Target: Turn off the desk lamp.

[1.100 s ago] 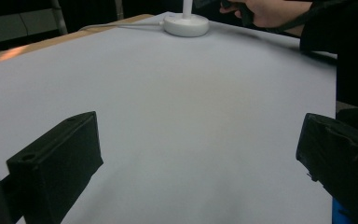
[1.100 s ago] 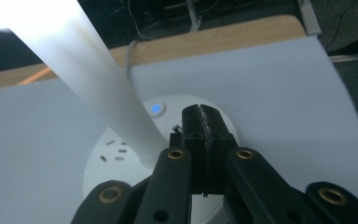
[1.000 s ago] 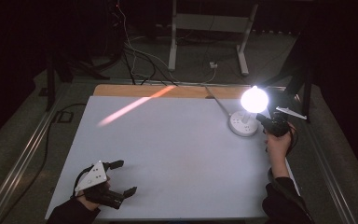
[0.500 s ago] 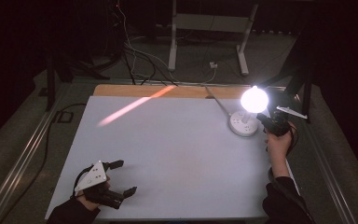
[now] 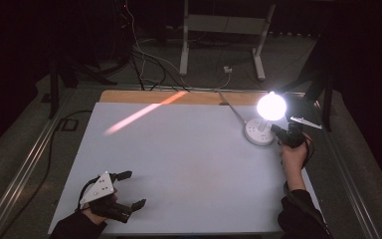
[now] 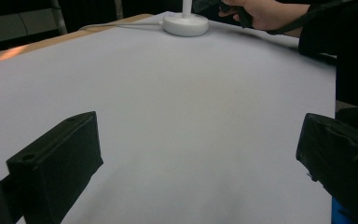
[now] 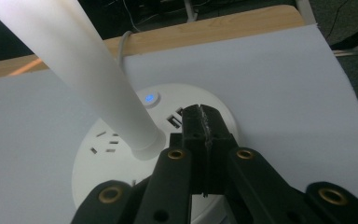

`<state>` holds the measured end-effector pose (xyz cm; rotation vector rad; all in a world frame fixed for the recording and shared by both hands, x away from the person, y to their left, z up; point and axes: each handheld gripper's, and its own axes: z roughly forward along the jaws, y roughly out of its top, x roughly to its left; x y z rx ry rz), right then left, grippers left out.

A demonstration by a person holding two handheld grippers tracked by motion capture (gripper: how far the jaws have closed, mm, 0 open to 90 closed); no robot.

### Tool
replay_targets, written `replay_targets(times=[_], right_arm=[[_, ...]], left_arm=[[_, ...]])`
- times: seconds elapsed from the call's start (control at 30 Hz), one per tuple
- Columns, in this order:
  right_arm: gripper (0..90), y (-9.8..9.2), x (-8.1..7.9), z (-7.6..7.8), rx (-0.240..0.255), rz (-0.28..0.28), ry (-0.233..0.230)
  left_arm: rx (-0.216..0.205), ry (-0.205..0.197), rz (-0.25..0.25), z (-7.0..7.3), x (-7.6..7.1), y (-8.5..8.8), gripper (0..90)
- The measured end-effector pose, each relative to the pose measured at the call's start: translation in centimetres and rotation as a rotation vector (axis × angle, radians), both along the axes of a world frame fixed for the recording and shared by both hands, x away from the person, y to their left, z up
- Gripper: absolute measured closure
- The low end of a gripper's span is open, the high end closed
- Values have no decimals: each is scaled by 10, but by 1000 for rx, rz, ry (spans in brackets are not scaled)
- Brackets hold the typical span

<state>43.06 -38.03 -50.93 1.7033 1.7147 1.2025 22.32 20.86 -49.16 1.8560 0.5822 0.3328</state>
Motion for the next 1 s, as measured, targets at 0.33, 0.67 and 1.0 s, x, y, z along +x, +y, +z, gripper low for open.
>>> replay_targets(times=[0.33, 0.67, 1.0], right_arm=[[899, 2, 3, -4, -2, -6, 17], [900, 0, 2, -8, 21, -9, -1], [810, -1, -1, 5, 22, -28, -28]], left_arm=[[0, 0, 0, 0, 0, 0, 6], [0, -1, -3, 0, -1, -1, 6], [-3, 0, 1, 0, 0, 0, 6]])
